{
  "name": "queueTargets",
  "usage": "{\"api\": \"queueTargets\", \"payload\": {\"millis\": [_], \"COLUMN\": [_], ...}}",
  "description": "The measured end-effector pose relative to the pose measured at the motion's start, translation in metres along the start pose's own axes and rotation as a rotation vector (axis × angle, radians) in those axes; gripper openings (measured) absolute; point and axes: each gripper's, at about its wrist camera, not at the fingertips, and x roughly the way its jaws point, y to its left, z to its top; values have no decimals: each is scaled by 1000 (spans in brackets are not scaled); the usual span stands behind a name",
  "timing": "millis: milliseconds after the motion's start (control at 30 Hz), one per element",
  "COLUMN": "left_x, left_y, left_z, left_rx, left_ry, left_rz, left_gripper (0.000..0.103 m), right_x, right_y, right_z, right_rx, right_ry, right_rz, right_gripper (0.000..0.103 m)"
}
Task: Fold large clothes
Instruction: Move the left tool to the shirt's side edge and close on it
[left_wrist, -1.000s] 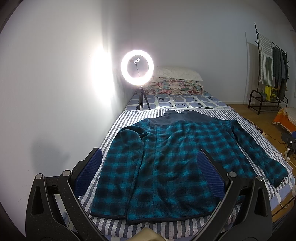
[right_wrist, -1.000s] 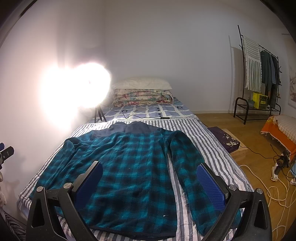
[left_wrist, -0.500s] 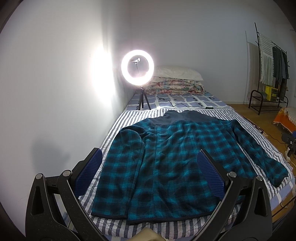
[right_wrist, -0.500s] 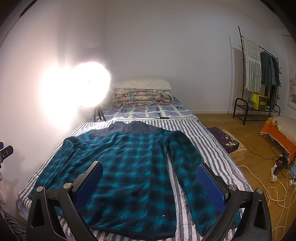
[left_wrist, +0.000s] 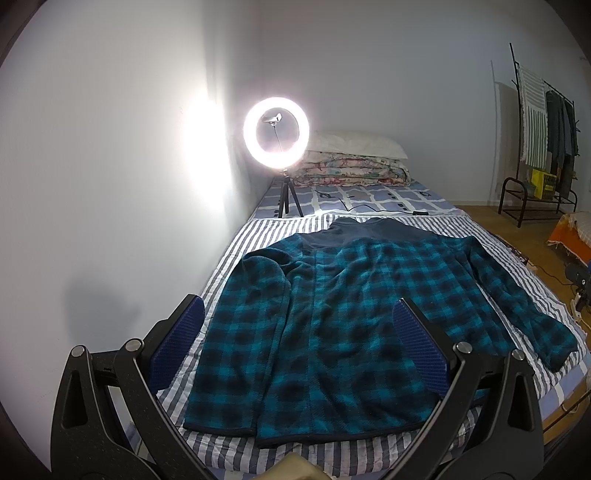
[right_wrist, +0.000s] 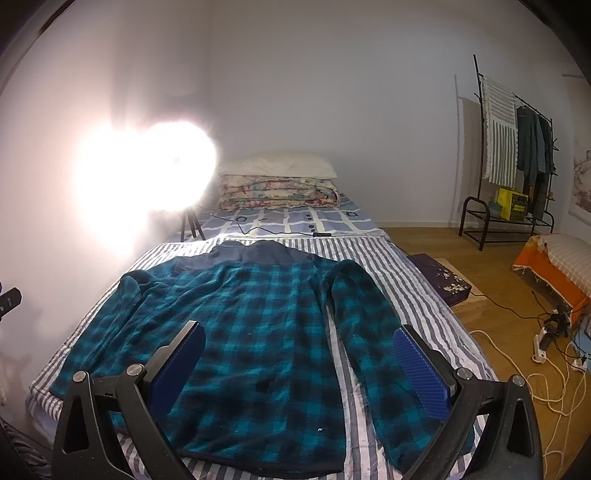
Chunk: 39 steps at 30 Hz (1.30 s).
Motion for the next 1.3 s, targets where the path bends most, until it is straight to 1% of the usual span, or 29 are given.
{"api": "queueTargets", "payload": {"millis": [167, 367, 600, 767, 933, 1033, 1100, 1133, 1167, 1200, 1233, 1300], "left_x": [4, 8, 15, 28, 40, 50, 60, 64, 69, 75, 81, 95], "left_y": [6, 6, 19, 41, 78, 101, 114, 119, 122, 126, 129, 138], "left_z": [-3, -7, -15, -33, -61, -80, -91, -97, -102, -108, -114, -127], "left_rx": [-2, 4, 5, -4, -67, -114, -141, -149, -153, -159, -174, -234], "left_ry": [7, 25, 56, 117, 183, 235, 284, 306, 329, 354, 379, 449], "left_rz": [10, 38, 89, 142, 161, 168, 157, 155, 150, 141, 127, 83], "left_gripper": [103, 103, 103, 103, 103, 103, 97, 87, 81, 79, 78, 74], "right_x": [2, 4, 3, 6, 18, 22, 28, 32, 38, 44, 50, 60], "right_y": [0, -1, 6, 13, 27, 38, 49, 53, 57, 60, 63, 67], "right_z": [0, 2, 4, 6, 8, 7, 7, 8, 9, 10, 10, 10], "right_rx": [-1, 9, -1, -7, -9, -23, -41, -51, -61, -66, -64, -58], "right_ry": [8, 11, 5, 12, 15, -23, -53, -47, -30, -8, 16, 71], "right_rz": [-54, -93, -87, -60, 0, 40, 93, 120, 156, 200, 242, 326], "right_gripper": [103, 103, 103, 103, 103, 103, 103, 103, 103, 102, 98, 92]}}
